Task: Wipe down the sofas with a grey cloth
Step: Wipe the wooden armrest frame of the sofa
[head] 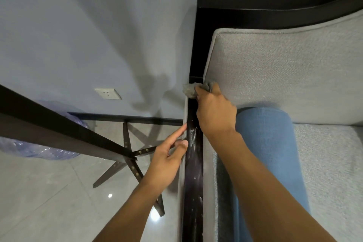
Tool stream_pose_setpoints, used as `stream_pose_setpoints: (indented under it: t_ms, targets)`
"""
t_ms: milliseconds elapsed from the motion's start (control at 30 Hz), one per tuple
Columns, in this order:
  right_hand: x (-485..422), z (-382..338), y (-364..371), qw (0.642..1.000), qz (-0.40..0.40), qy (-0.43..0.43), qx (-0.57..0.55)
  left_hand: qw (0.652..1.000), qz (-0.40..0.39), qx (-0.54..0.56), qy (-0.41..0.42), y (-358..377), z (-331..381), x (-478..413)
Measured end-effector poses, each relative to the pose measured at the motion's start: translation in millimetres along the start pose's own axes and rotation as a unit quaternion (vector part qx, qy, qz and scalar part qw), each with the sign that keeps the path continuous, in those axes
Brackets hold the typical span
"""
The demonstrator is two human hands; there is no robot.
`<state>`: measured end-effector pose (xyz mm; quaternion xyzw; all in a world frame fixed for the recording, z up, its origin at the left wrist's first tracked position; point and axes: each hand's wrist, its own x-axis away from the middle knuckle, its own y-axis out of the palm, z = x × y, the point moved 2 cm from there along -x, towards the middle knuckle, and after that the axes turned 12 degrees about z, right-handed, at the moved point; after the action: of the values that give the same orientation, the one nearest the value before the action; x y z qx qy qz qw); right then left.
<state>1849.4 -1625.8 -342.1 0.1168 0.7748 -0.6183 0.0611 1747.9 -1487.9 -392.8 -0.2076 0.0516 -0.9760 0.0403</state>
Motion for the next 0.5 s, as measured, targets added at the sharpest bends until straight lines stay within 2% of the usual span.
stream_pose_setpoints:
  t_ms: [133,233,367,500]
  targets:
    - [-22.0,-4.3,-0.2,1.0,0.007,0.03,0.005,1.0,-0.009,-0.003,-0.003,-0.9,-1.2,-1.4]
    - [-27.7,-5.3,-2.0,1.0,-0.005,0.019,-0.003,1.0,-0.016,-0.015,-0.006,-2.8,-2.6,-3.2]
    - [24.1,14.1,-16.1,0.995,-0.04,-0.05,-0.078,1.0,-0.017,-0.015,-0.011,-4.6,-2.7,-2.9]
    - [21.0,29.0,-16.2,0.985,-0.088,-0.022,-0.147,1.0,-0.008,0.004,-0.011,-2.7,2.7,3.9]
